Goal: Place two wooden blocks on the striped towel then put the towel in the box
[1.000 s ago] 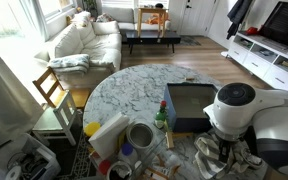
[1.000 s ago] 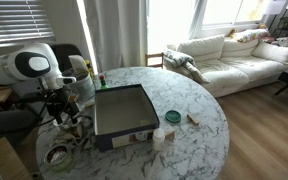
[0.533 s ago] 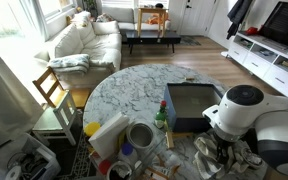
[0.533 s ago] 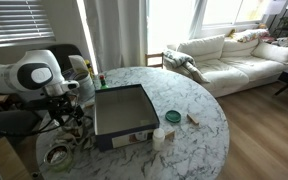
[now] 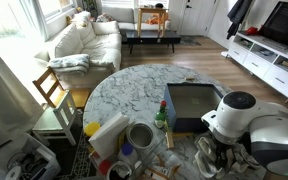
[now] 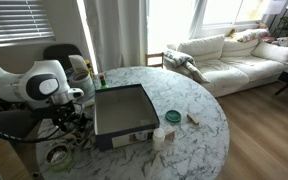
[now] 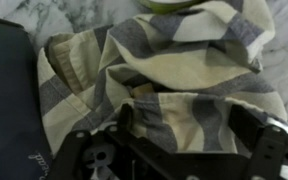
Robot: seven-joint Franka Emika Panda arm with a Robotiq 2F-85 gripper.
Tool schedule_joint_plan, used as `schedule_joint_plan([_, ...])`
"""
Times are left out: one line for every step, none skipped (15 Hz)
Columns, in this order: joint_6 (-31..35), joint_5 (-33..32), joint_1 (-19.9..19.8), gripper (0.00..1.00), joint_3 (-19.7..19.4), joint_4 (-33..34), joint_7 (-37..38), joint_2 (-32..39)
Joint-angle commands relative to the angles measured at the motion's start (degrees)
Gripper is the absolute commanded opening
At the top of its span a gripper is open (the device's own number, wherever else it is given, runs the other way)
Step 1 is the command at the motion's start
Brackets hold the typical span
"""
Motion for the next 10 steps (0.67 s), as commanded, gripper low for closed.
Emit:
schedule_joint_plan([0.4, -2.5, 0.0, 1.00, -1.4, 0.0, 0.0, 2.8])
schedule_joint_plan([1.5, -2.8, 0.1, 1.00, -1.5, 0.0, 0.2, 3.7])
schedule_joint_plan([2.7, -3.4, 0.5, 1.00, -1.6, 0.1, 1.7, 4.5])
schedule_joint_plan([3.8, -4.1, 0.8, 1.00, -1.7, 0.1, 2.7, 5.3])
schedule_joint_plan([5.1, -4.2, 1.1, 1.00, -1.7, 0.1, 3.5, 6.3])
schedule_joint_plan([5.8, -4.6, 1.3, 0.98, -1.8, 0.1, 4.1, 6.8])
schedule_joint_plan([6.3, -4.5, 1.4, 0.74, -1.8, 0.1, 4.1, 7.2])
schedule_joint_plan([6.4, -4.0, 1.4, 0.74, -1.7, 0.1, 3.8, 7.4])
schedule_joint_plan([6.4, -3.4, 1.5, 0.70, -1.5, 0.1, 3.3, 7.6])
schedule_joint_plan([6.9, -2.3, 1.4, 0.63, -1.1, 0.2, 2.4, 8.0])
